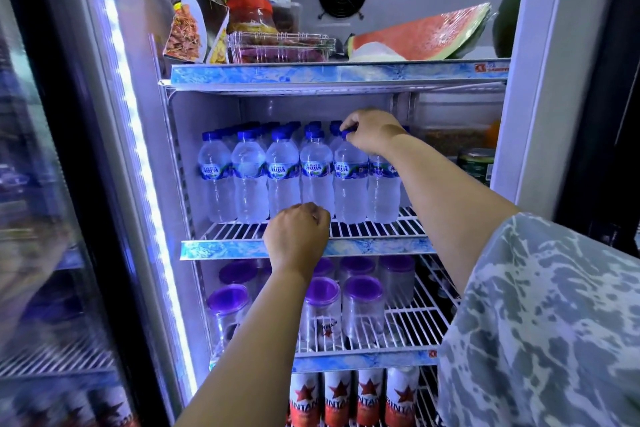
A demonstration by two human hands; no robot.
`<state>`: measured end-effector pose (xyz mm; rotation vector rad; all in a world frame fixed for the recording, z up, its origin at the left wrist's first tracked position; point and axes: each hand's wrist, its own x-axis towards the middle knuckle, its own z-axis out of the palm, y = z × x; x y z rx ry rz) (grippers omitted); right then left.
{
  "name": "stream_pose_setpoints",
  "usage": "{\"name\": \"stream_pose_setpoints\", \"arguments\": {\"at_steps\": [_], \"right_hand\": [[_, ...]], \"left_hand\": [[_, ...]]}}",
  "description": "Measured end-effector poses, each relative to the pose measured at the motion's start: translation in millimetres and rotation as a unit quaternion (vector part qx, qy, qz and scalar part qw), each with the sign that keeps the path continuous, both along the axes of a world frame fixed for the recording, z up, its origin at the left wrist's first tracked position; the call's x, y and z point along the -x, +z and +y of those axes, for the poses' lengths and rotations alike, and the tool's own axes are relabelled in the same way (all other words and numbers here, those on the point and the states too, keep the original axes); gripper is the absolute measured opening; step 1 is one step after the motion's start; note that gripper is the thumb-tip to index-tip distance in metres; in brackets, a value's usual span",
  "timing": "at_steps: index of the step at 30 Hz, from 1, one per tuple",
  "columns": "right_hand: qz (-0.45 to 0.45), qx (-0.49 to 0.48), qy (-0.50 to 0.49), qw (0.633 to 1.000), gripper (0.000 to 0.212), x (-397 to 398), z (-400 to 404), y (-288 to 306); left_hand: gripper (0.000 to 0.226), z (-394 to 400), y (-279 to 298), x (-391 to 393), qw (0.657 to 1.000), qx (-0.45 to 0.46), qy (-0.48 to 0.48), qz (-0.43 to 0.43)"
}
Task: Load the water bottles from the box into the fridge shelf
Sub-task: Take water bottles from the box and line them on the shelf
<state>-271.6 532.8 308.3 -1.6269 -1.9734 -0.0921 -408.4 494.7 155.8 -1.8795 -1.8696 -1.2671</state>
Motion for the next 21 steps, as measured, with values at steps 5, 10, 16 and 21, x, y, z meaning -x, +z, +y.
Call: {"name": "stream_pose_setpoints", "arguments": {"at_steps": [5, 10, 16, 21], "right_hand": [[-0.036, -0.039, 0.008, 0.999, 0.032, 4.7, 2.3, 1.3], [0.009, -0.039, 0.014, 0.999, 0.022, 7.3, 8.3, 2.4], [0.025, -0.043, 0.021, 0.999, 0.02, 2.1, 12.2, -0.7], [0.015, -0.038, 0.02, 0.999, 0.022, 1.2, 13.3, -0.5]], "left_hand": [[0.039, 0.7, 0.1, -3.1, 1.0, 0.02, 0.009, -0.015], [0.043, 0.8, 0.5, -3.1, 0.999, 0.029, 0.01, -0.013], [0.044, -0.1, 0.6, -3.3, 1.0, 0.027, 0.009, -0.004], [0.045, 0.5, 0.7, -2.7, 1.0, 0.027, 0.007, -0.002]]}}
